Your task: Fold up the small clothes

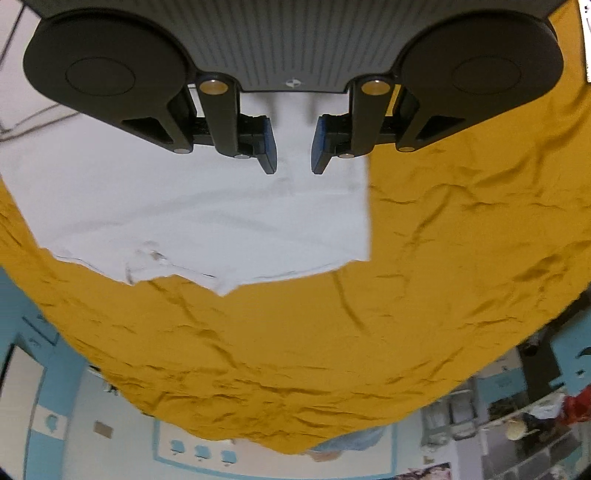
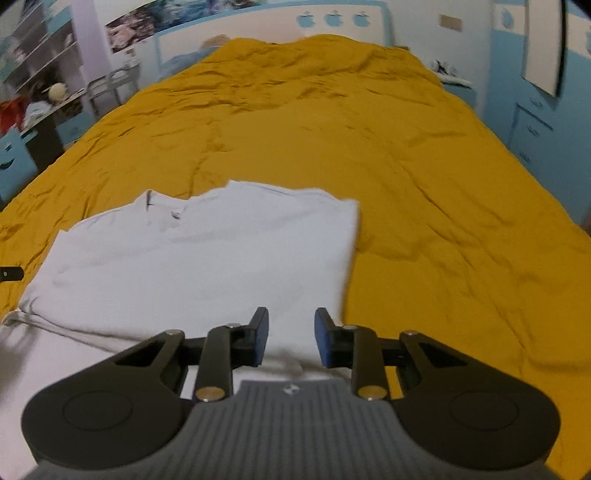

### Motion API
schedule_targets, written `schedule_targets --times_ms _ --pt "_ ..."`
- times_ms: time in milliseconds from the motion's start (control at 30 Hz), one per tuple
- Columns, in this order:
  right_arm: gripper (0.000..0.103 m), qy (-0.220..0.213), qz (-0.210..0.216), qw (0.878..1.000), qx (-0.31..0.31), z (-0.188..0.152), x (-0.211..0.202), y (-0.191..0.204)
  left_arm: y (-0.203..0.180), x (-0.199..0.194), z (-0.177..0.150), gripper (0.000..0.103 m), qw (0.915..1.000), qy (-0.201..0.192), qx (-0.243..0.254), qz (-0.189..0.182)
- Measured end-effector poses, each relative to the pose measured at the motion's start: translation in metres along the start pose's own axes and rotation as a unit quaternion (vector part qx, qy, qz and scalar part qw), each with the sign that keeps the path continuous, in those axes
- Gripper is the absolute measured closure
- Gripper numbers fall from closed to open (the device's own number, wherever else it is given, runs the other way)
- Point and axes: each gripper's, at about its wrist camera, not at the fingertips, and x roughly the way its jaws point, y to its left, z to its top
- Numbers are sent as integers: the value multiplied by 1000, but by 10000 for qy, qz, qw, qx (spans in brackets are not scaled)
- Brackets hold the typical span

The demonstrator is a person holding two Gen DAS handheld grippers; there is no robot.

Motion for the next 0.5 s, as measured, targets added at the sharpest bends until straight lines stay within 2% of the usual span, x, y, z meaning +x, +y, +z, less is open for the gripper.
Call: schedule_targets --times_ms 100,200,333,500 --pt "80 117 -107 9996 -229 2 24 7 -5 17 -10 77 9997 218 69 -41" --pt "80 595 -246 9977 -200 -11 49 3 -6 34 -29 74 9984 516 236 35" --pt "81 461 -15 9988 -152 -36 54 -12 -14 39 -40 74 9975 434 532 156" --pt "81 617 -67 9980 -106 -32 59 -11 -19 40 -38 74 9964 465 660 240"
